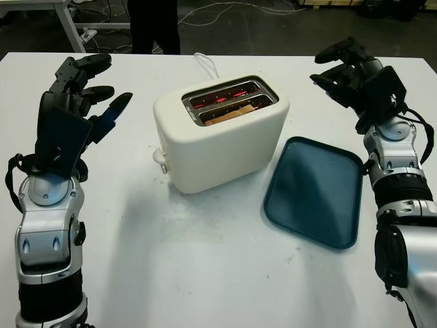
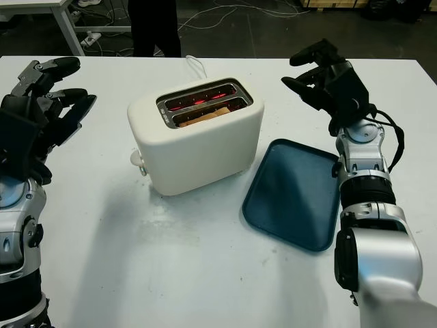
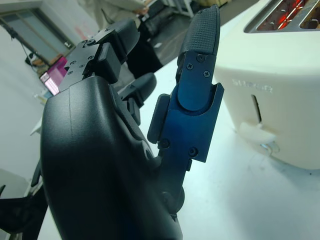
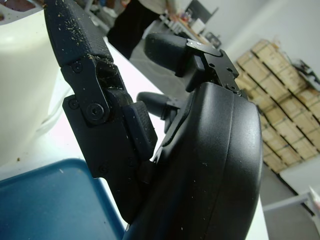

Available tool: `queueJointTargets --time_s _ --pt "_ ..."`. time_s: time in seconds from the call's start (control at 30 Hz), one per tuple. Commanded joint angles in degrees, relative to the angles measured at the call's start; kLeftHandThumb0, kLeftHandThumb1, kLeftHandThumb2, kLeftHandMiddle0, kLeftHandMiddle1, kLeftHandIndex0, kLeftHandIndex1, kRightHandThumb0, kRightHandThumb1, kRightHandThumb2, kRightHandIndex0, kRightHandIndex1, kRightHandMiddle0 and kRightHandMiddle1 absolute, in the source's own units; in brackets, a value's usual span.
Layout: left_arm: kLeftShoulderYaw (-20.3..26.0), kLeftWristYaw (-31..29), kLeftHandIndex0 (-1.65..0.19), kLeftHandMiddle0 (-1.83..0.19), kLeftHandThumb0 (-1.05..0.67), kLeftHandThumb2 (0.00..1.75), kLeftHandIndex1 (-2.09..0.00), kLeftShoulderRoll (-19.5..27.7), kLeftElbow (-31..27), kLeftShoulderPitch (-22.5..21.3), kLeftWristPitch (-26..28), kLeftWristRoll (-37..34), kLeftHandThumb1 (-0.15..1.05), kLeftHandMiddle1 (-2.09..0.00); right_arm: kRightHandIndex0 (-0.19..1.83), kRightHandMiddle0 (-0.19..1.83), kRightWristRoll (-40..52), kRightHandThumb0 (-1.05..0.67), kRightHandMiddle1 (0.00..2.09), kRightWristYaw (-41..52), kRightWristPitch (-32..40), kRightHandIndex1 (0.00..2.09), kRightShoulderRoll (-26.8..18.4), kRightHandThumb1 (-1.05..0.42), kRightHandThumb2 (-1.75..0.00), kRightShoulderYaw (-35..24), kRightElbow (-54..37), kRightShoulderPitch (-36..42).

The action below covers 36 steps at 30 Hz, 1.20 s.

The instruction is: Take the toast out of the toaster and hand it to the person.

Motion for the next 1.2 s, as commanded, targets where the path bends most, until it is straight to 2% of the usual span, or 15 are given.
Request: queueJointTargets --time_s 0.0,0.27,0.43,0.67,0.83,1.0,1.17 --pt "-0.64 0.03 -0.19 -0.1 -0.7 0.07 -0.74 0.93 -0.44 -0.87 0.55 0.67 0.92 -1.04 0.05 0.1 0.25 -1.05 1.49 0.61 -0.31 1.6 0.1 -0.9 -0.01 0.24 -0.22 -0.51" --pt "-0.92 -0.09 -0.14 -0.06 -0.66 0.06 -0.79 0.42 0.13 -1.2 0.5 -0.14 0.92 -1.1 0.07 0.11 -0.76 -1.05 1.48 1.38 0.38 1.61 -0.16 -0.87 0.0 1.42 -0.38 0.05" --pt "-0.69 -0.02 -0.13 -0.05 -0.67 0.07 -0.79 0.47 -0.69 -1.01 1.75 -0.3 0.92 -1.08 0.1 0.17 0.21 -1.05 1.51 2.2 2.33 1.66 0.37 -0.85 0.0 1.39 -0.83 0.61" --pt "-0.39 -0.47 -0.13 -0.04 -0.68 0.06 -0.81 0.52 -0.64 -0.47 0.73 -0.98 0.92 -1.09 0.22 0.3 2.52 -1.05 1.46 2.91 2.49 1.61 1.45 -0.83 0.0 -0.26 -0.89 2.63" --pt "-0.78 -0.1 -0.13 -0.05 -0.69 0.07 -0.81 0.81 -2.43 0.51 2.24 0.36 0.92 -1.09 0.26 0.35 3.7 -1.05 1.45 3.29 4.33 1.61 1.51 -0.8 0.0 -0.91 -3.1 4.46" --pt "0.13 -0.13 -0.14 -0.07 -0.7 0.07 -0.79 0.02 -3.39 2.46 1.21 -0.47 0.92 -1.06 0.35 0.45 5.39 -1.05 1.35 3.48 7.21 1.54 2.0 -0.77 -0.01 -1.74 -5.47 6.57" --pt "0.86 -0.11 -0.17 -0.1 -0.7 0.06 -0.75 -0.68 -3.27 3.97 -0.97 -1.3 0.92 -1.02 0.27 0.4 4.97 -1.05 1.44 3.15 9.9 1.65 1.37 -0.8 -0.01 -1.21 -10.68 8.85"
